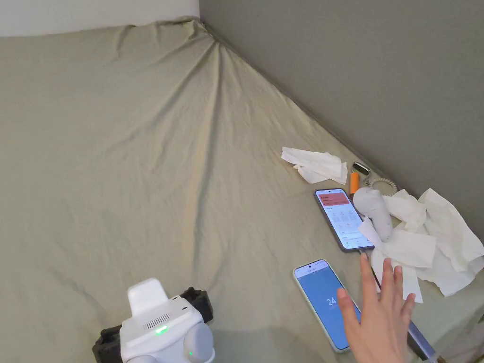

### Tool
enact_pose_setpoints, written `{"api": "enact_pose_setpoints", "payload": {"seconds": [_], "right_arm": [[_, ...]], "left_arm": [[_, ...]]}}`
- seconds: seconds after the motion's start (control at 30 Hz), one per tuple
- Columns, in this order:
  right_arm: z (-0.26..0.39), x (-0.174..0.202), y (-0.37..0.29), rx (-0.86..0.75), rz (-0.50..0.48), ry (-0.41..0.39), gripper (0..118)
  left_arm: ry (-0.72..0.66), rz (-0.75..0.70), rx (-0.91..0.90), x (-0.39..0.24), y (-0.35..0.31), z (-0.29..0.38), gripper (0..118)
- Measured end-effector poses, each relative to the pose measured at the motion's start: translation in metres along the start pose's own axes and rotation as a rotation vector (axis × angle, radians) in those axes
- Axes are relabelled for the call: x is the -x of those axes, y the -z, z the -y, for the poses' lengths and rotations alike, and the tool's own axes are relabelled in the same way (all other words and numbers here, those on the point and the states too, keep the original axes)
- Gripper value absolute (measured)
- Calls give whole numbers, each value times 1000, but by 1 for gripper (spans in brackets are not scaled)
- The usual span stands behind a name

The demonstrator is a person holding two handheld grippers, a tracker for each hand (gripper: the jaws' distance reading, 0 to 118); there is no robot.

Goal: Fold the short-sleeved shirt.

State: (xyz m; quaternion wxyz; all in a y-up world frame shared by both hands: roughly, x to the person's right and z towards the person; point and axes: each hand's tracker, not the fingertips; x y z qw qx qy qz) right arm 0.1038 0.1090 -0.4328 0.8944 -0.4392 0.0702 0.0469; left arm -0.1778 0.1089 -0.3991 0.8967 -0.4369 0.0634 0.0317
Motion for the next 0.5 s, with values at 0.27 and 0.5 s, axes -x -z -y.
{"api": "enact_pose_setpoints", "payload": {"seconds": [0.27, 0.5], "right_arm": [[1, 0, -1, -2, 0, 0, 118], [1, -1, 0, 0, -1, 0, 118]], "left_arm": [[1, 0, -3, 3, 1, 2, 118], [0, 1, -3, -3, -5, 2, 118]]}}
